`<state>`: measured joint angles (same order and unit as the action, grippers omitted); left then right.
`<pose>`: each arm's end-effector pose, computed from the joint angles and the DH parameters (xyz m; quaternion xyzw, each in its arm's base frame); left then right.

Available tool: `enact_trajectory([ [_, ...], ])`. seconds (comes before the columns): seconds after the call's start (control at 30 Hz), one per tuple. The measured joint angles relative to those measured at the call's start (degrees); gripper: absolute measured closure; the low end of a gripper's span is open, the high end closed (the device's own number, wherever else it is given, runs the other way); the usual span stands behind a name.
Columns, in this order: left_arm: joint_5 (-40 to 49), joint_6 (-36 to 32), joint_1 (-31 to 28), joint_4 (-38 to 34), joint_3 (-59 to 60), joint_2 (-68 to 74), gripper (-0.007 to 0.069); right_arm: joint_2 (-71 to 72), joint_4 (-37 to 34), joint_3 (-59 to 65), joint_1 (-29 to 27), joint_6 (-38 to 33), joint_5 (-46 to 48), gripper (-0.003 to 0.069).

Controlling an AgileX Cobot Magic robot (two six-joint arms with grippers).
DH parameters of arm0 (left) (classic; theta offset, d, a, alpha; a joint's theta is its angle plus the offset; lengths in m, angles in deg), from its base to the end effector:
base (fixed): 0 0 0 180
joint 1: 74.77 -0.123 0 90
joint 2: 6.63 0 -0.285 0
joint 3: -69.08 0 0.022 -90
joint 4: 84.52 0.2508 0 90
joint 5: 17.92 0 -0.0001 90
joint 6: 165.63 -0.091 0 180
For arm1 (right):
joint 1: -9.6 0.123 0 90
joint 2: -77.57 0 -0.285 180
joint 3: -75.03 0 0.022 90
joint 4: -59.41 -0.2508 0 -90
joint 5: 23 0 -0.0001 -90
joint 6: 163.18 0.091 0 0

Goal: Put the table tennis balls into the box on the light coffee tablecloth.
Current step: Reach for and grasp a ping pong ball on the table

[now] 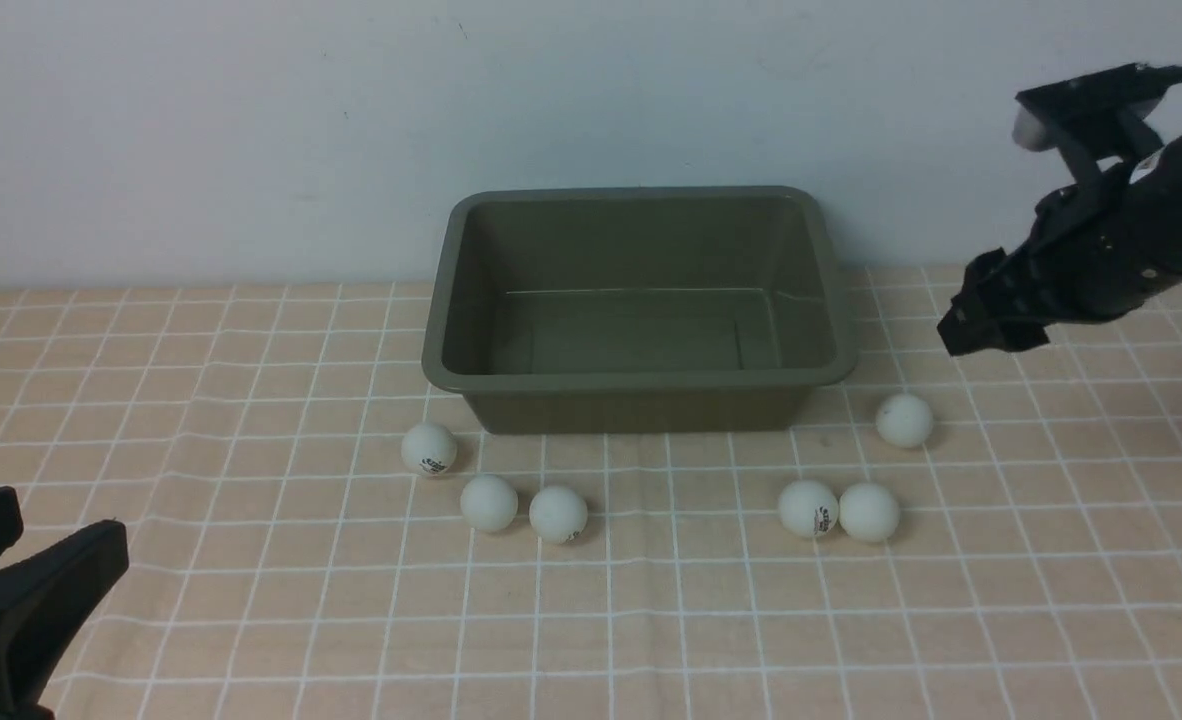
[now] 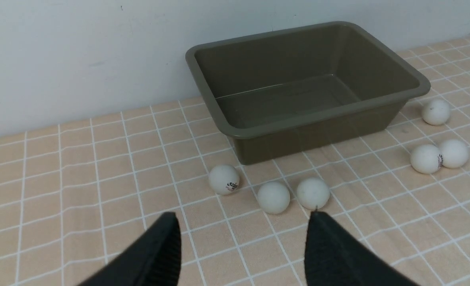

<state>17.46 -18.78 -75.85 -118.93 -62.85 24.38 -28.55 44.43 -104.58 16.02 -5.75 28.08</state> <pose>0.0794 -0.0283 0.3102 0.1161 0.8024 -0.1102 0.5749 0.3568 0.0586 0.2648 -0.1847 0.9568 0.0872 0.2070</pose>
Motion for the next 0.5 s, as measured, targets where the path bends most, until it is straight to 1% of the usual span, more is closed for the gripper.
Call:
enact_trajectory([
  [0.2,0.0,0.0,0.0,0.0,0.0,0.0,0.0274,-7.5,0.3,-2.2,0.0,-0.1,-0.8,0.0244],
  [0.5,0.0,-0.1,0.0,0.0,0.0,0.0,0.0274,-14.2,0.1,-2.6,0.0,-3.5,-4.4,0.0244],
])
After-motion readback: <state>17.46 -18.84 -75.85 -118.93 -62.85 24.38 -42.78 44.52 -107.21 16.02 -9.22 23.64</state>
